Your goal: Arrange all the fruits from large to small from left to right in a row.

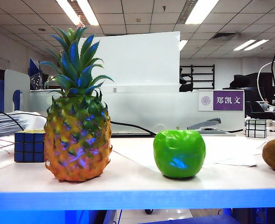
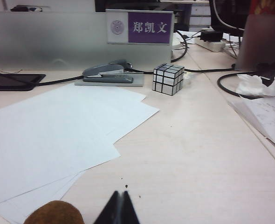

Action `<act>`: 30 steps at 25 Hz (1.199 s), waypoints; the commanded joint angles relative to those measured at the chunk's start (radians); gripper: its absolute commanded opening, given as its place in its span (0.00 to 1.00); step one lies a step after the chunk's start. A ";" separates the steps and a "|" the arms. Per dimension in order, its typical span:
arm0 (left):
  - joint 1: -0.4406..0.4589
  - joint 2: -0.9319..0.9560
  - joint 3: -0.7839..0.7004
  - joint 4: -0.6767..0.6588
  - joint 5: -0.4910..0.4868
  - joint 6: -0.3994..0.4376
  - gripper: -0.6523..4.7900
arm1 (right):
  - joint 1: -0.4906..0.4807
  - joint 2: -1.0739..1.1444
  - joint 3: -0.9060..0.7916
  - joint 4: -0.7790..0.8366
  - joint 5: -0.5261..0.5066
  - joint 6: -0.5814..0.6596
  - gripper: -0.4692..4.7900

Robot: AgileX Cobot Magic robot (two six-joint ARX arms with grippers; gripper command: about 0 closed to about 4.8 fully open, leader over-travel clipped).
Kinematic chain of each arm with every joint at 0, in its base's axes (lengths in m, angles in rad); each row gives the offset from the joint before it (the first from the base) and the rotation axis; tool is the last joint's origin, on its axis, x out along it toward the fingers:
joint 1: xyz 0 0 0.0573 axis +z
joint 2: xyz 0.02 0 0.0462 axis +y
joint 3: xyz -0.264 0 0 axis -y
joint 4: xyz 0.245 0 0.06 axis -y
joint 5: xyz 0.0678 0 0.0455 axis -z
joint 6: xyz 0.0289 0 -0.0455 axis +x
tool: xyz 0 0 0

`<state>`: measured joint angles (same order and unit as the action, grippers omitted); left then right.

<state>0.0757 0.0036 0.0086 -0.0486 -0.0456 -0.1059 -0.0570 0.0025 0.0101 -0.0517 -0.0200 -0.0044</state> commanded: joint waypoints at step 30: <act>0.000 -0.002 0.001 0.011 -0.002 0.001 0.11 | 0.001 -0.002 -0.002 0.023 -0.002 0.019 0.09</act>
<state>0.0753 0.0036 0.0086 -0.0486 -0.0456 -0.1059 -0.0566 0.0025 0.0101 -0.0502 -0.0200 0.0105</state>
